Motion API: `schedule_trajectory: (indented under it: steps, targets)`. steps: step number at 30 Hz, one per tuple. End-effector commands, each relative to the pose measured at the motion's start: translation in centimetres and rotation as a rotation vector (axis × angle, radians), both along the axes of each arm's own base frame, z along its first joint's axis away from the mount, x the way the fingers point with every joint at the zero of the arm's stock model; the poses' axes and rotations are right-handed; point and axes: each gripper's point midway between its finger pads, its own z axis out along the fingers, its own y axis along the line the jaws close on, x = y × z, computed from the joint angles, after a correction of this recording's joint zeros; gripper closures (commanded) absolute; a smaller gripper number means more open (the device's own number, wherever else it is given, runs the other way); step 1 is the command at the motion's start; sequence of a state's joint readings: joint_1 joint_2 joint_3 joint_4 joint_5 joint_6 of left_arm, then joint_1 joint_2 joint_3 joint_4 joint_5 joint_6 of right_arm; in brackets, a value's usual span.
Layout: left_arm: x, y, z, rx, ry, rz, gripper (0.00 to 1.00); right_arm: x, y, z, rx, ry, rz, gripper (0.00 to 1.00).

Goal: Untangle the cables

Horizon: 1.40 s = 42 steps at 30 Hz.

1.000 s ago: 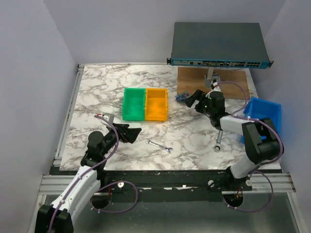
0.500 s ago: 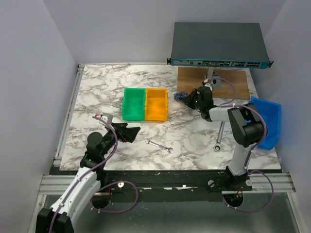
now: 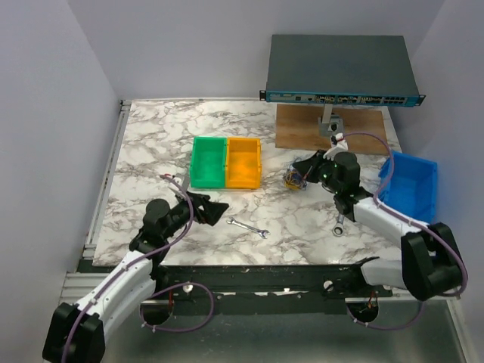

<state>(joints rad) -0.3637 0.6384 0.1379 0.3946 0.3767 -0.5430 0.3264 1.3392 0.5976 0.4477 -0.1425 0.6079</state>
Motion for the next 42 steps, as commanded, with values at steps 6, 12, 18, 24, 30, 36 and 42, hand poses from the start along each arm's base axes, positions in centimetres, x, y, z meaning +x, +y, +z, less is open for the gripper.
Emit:
schedule_trajectory:
  steps: [6, 12, 18, 24, 30, 36, 42]
  targets:
    - [-0.4, -5.9, 2.7, 0.084, 0.004, -0.188, 0.02, -8.7, 2.8, -0.5, 0.086, 0.133, 0.31, 0.9]
    - [0.3, -8.7, 2.6, 0.189, 0.036, -0.241, 0.02, -8.5, -1.1, -3.7, -0.035, 0.283, 0.072, 0.06]
    - [2.2, -13.1, 2.1, 0.335, 0.115, -0.303, 0.05, -9.0, -3.3, -5.4, -0.082, 0.31, -0.036, 0.16]
    - [3.9, -16.2, -0.8, 0.452, 0.218, -0.369, 0.11, -8.7, -1.0, -5.5, -0.022, 0.297, 0.079, 0.31]
    - [5.4, -18.6, -2.2, 0.489, 0.243, -0.407, 0.12, -9.4, 0.0, -7.8, -0.023, 0.362, 0.152, 0.45]
    - [5.8, -20.1, -4.0, 0.517, 0.269, -0.442, 0.13, -10.2, -2.1, -10.0, -0.109, 0.425, 0.066, 0.94]
    - [6.2, -20.6, -6.2, 0.571, 0.299, -0.443, 0.26, -10.5, -2.7, -10.1, -0.12, 0.446, 0.038, 0.95]
